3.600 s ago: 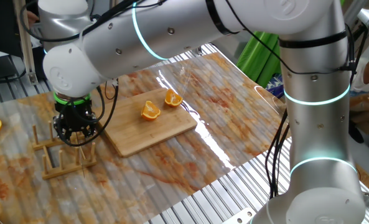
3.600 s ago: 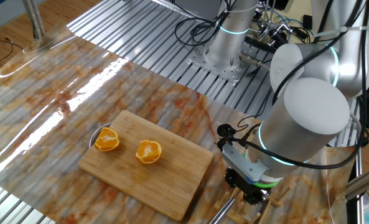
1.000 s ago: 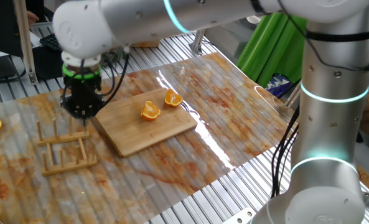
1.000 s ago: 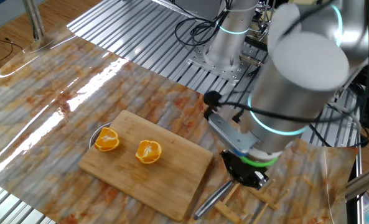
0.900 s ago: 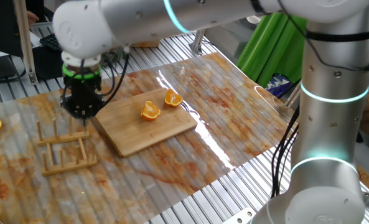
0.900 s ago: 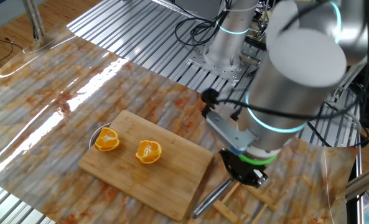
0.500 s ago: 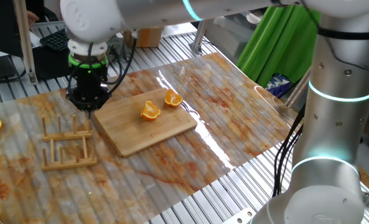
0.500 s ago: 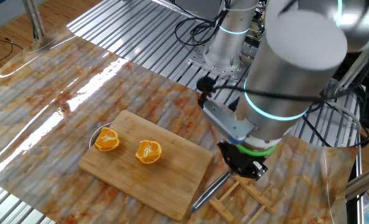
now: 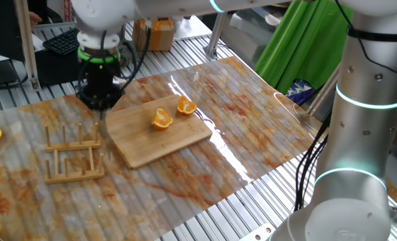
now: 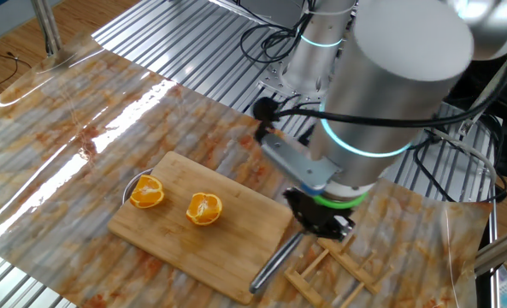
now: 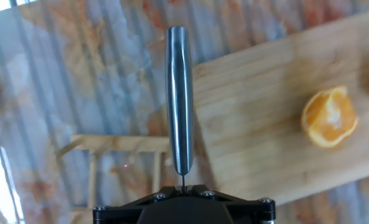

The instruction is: Chop the orange

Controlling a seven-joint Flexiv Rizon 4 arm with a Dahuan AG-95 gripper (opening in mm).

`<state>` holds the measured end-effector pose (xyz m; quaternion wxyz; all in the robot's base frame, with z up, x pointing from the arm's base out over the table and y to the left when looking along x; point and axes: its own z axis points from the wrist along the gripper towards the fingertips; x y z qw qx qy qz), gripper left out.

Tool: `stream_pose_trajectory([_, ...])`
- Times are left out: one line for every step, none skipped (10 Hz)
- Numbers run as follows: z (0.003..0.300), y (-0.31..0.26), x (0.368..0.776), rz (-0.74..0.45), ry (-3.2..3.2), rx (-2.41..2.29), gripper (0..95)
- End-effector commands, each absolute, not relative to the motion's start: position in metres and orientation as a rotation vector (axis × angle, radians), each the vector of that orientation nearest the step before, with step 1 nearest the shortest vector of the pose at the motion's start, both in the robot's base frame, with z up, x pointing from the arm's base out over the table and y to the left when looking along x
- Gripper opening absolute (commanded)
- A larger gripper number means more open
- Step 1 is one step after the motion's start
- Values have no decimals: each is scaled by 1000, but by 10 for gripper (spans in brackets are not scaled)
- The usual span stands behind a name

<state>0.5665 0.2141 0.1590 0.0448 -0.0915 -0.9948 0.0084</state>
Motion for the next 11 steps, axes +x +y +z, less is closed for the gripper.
stream_pose_trajectory([155,184,580,42,-3061,-174,0])
stream_pose_trajectory([152,170,586,39,-3071,-128,0])
stream_pose_trajectory([149,159,590,37,-3082,-92,0])
stream_pose_trajectory([143,143,597,39,-3098,-31,0])
stream_pose_trajectory([140,135,600,43,-3102,-1,0])
stream_pose_trajectory([137,129,602,47,-3105,25,0])
stream_pose_trajectory([134,119,604,50,-3108,65,0])
stream_pose_trajectory([131,111,606,59,-3109,100,0])
stream_pose_trajectory([127,101,608,59,-3109,144,0])
stream_pose_trajectory([125,95,610,60,-3110,179,0])
stream_pose_trajectory([122,87,611,69,-3113,227,0])
